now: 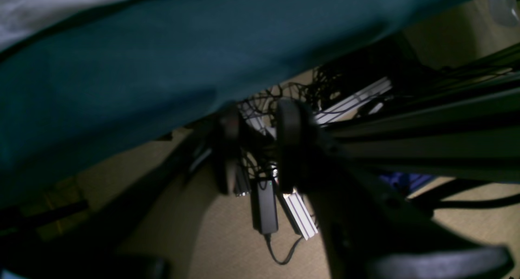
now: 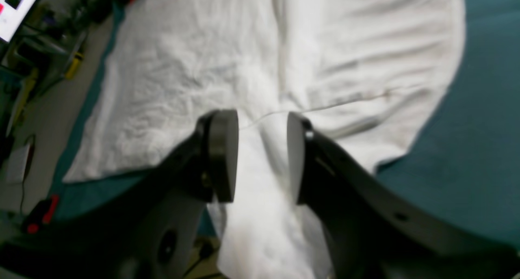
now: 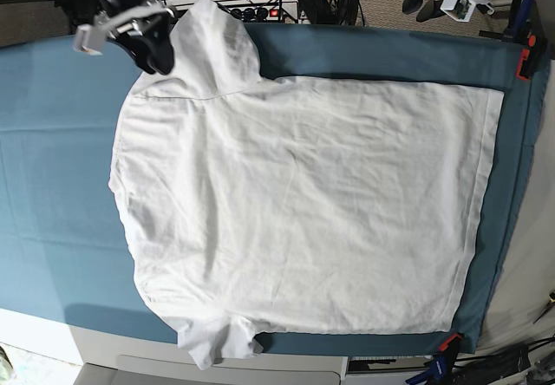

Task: Fold the T-shirt properly
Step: 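Move the right gripper to the shirt's shoulder near the collar and grasp, then move the left gripper toward the shirt's opposite shoulder corner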

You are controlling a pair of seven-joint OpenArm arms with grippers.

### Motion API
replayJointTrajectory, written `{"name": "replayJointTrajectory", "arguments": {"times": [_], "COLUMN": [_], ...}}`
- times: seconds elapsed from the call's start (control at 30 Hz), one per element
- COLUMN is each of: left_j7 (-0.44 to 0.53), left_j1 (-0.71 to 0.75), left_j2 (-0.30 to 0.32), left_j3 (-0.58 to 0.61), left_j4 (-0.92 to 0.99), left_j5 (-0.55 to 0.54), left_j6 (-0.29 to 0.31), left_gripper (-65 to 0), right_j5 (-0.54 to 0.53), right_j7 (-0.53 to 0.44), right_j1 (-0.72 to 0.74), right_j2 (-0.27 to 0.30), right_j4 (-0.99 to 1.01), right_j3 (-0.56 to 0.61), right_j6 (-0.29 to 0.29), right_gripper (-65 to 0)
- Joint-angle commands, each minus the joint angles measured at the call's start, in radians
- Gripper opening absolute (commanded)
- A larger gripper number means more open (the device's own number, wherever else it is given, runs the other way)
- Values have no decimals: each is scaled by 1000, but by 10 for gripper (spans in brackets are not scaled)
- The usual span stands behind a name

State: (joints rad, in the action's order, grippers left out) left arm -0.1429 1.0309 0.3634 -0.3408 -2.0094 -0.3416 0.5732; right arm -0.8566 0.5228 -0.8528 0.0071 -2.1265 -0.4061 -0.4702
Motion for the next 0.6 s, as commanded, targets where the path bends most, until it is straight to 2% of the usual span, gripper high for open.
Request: {"name": "replayJointTrajectory", "arguments": {"times": [0.0, 0.1, 0.23, 0.43, 0.57], "left_j7": [15, 9, 8, 8, 8], "left_j1": [13, 13, 13, 13, 13], "left_j2": [5, 5, 5, 6, 6], "left_j3": [-5, -5, -5, -5, -5], "left_j4": [-13, -13, -13, -13, -13], "left_j5": [-10, -10, -10, 9, 13], "left_j6": [4, 4, 4, 4, 4], "left_gripper": [-476, -475, -475, -475, -475], "right_j5": [2, 42, 42, 46, 27], "right_j7": [-24, -24, -20, 19, 31], "right_j1": [-1, 15, 42, 87, 92], "right_j2": [1, -9, -50, -55, -98], "right_j4": [-14, -14, -14, -3, 58], "right_j3": [13, 51, 41, 10, -35], "right_j6": [17, 63, 64, 72, 78], "right_gripper": [-439, -439, -439, -439, -439]}}
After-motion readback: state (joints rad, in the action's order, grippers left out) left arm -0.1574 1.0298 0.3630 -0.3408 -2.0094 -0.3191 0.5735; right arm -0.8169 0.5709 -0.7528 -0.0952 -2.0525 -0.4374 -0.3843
